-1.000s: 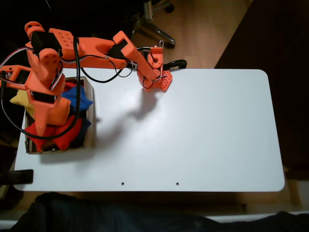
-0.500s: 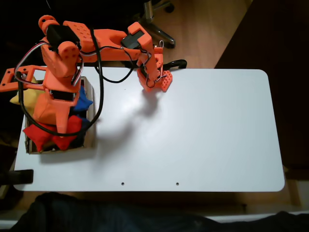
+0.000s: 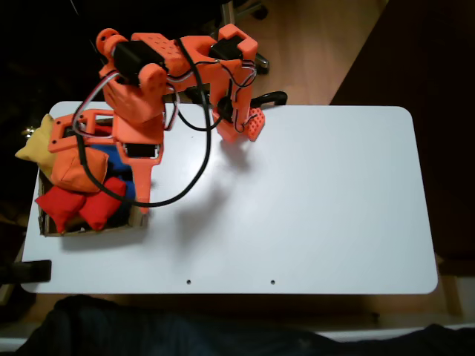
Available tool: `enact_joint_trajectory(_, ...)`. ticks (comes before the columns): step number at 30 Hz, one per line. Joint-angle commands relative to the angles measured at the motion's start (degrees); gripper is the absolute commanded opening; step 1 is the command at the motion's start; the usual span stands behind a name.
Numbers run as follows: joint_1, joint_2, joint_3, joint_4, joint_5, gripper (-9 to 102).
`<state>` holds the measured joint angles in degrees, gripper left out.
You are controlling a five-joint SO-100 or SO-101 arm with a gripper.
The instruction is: Grasp a bag and put it in the box.
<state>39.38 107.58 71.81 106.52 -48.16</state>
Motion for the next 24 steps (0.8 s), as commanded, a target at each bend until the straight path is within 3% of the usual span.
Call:
enact_joint_trajectory(1, -3.96, 5.45, 5.19, -0.26, 2.99, 79)
enact_joint_trajectory(4, -7.91, 9.76, 11.16, -0.88, 5.63, 79)
enact_joint_trajectory(19, -17.31, 13.89, 19.95, -2.02, 17.05, 21)
enact_joint_trajectory(24, -18.28, 13.54, 21.53, -3.08, 20.21, 11)
